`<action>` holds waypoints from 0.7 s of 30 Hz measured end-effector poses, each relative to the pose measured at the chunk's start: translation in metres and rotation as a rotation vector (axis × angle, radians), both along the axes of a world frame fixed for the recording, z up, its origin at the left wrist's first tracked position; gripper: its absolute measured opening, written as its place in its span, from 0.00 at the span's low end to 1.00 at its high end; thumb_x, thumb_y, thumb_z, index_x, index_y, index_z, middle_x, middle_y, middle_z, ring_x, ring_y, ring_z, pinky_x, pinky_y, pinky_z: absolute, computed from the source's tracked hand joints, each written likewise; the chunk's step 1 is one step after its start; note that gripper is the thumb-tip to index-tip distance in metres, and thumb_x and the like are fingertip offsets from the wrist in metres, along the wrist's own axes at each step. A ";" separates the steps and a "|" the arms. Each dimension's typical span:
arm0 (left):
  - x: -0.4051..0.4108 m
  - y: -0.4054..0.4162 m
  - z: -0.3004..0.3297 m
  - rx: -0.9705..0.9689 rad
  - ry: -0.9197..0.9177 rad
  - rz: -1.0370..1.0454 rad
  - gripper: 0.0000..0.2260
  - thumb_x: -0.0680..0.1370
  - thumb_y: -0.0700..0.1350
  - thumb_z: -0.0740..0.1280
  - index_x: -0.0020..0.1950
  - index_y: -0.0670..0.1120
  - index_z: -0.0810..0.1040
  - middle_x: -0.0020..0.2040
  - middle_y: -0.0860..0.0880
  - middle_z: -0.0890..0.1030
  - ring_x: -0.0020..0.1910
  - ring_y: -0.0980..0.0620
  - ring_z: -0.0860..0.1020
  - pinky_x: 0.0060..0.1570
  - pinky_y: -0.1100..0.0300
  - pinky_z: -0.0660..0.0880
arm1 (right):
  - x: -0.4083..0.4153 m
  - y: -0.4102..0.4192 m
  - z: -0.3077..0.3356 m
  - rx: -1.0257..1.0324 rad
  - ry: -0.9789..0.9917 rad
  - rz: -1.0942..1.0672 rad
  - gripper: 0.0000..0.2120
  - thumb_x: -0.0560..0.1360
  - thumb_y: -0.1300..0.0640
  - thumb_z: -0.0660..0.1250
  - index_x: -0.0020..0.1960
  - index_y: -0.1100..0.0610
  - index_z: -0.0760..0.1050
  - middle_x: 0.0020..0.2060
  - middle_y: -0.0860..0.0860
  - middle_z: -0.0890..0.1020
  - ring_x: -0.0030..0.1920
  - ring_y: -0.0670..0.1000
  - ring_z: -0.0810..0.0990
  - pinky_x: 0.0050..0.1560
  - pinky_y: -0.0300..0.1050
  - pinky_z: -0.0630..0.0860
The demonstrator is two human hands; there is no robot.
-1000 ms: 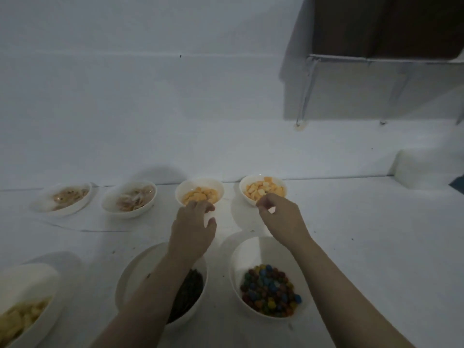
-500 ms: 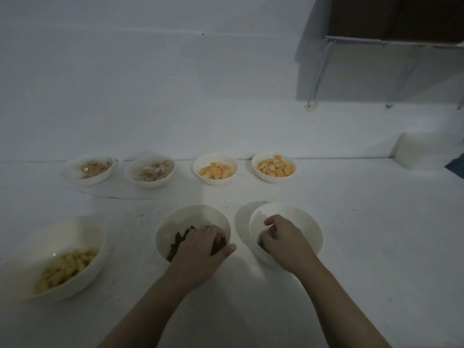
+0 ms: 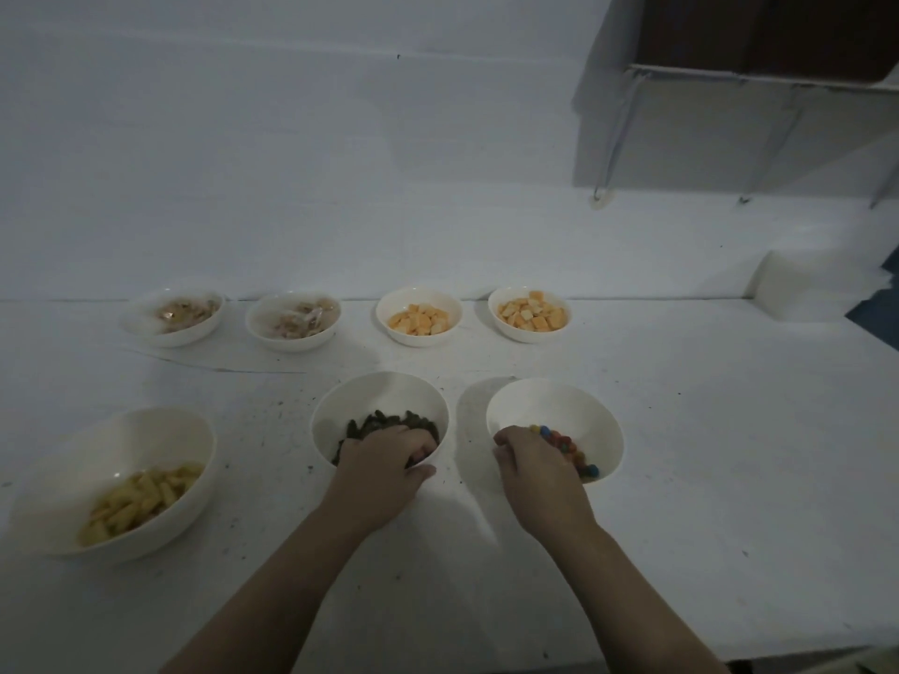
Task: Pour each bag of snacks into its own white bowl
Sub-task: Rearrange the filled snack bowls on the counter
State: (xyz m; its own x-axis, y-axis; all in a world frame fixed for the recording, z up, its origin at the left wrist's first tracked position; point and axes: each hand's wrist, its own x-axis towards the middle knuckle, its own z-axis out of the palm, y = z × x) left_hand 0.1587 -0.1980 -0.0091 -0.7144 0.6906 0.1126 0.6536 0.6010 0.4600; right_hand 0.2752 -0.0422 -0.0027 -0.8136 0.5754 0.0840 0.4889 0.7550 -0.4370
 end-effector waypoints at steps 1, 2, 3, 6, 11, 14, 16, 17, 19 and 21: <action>-0.004 0.000 -0.001 0.003 0.004 0.020 0.06 0.76 0.54 0.65 0.50 0.56 0.77 0.46 0.58 0.77 0.48 0.55 0.75 0.57 0.49 0.70 | -0.001 -0.001 -0.001 0.042 0.016 0.010 0.13 0.84 0.54 0.56 0.64 0.51 0.75 0.56 0.49 0.82 0.54 0.51 0.82 0.56 0.47 0.80; -0.008 0.000 -0.002 0.002 0.016 0.039 0.06 0.77 0.54 0.65 0.51 0.56 0.77 0.47 0.58 0.77 0.49 0.55 0.76 0.58 0.50 0.68 | -0.003 -0.002 -0.003 0.082 0.039 0.026 0.13 0.84 0.54 0.56 0.64 0.51 0.75 0.56 0.48 0.83 0.53 0.51 0.82 0.56 0.47 0.79; -0.012 0.000 -0.002 -0.003 0.030 0.053 0.05 0.77 0.54 0.64 0.51 0.57 0.77 0.48 0.59 0.77 0.50 0.55 0.76 0.58 0.50 0.67 | -0.004 -0.002 -0.004 0.110 0.065 0.042 0.13 0.84 0.54 0.56 0.63 0.51 0.76 0.55 0.48 0.83 0.53 0.52 0.81 0.57 0.48 0.78; -0.022 0.000 -0.004 -0.004 0.075 0.102 0.05 0.79 0.52 0.62 0.53 0.58 0.76 0.50 0.59 0.77 0.52 0.55 0.76 0.59 0.50 0.63 | -0.012 0.002 -0.006 0.161 0.145 0.091 0.11 0.83 0.56 0.58 0.58 0.52 0.79 0.50 0.48 0.84 0.49 0.51 0.81 0.54 0.48 0.75; -0.041 0.002 -0.009 0.039 0.098 0.175 0.07 0.80 0.51 0.63 0.55 0.59 0.78 0.52 0.59 0.79 0.54 0.55 0.76 0.59 0.50 0.59 | -0.037 0.018 -0.013 0.205 0.215 0.147 0.09 0.80 0.59 0.62 0.52 0.53 0.80 0.43 0.48 0.85 0.41 0.52 0.82 0.44 0.48 0.76; -0.050 0.004 -0.009 0.036 0.115 0.183 0.07 0.80 0.51 0.63 0.56 0.58 0.78 0.54 0.59 0.79 0.56 0.55 0.76 0.59 0.50 0.59 | -0.051 0.028 -0.013 0.199 0.203 0.179 0.09 0.80 0.59 0.61 0.54 0.54 0.80 0.44 0.49 0.85 0.42 0.53 0.81 0.44 0.49 0.75; -0.055 0.005 -0.009 0.014 0.114 0.192 0.08 0.80 0.51 0.62 0.56 0.59 0.78 0.53 0.59 0.78 0.56 0.54 0.76 0.60 0.49 0.58 | -0.059 0.033 -0.013 0.226 0.194 0.205 0.09 0.81 0.59 0.60 0.54 0.54 0.79 0.43 0.50 0.84 0.42 0.54 0.81 0.42 0.48 0.73; -0.057 0.006 -0.009 0.009 0.110 0.196 0.08 0.80 0.51 0.62 0.56 0.58 0.78 0.54 0.58 0.78 0.56 0.54 0.76 0.60 0.49 0.58 | -0.062 0.036 -0.014 0.236 0.194 0.216 0.09 0.81 0.59 0.60 0.54 0.54 0.79 0.43 0.51 0.84 0.42 0.54 0.80 0.42 0.48 0.71; -0.059 0.008 -0.008 0.003 0.113 0.205 0.08 0.80 0.51 0.62 0.57 0.58 0.78 0.54 0.58 0.79 0.57 0.53 0.76 0.59 0.49 0.58 | -0.067 0.041 -0.016 0.228 0.189 0.233 0.09 0.81 0.59 0.60 0.55 0.54 0.79 0.44 0.51 0.84 0.43 0.54 0.80 0.42 0.46 0.68; -0.061 0.008 -0.008 0.006 0.122 0.208 0.09 0.79 0.51 0.63 0.57 0.58 0.79 0.55 0.58 0.79 0.59 0.53 0.75 0.59 0.49 0.58 | -0.070 0.044 -0.017 0.208 0.193 0.244 0.10 0.81 0.58 0.59 0.56 0.54 0.79 0.46 0.50 0.84 0.45 0.53 0.81 0.45 0.47 0.71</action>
State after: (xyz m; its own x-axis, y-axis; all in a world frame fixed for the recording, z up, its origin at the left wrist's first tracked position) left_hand 0.0981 -0.1901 -0.0172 -0.8218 0.5293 0.2110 0.5674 0.7257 0.3891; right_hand 0.2048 0.0021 -0.0193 -0.8827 0.3207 0.3434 0.2070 0.9215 -0.3286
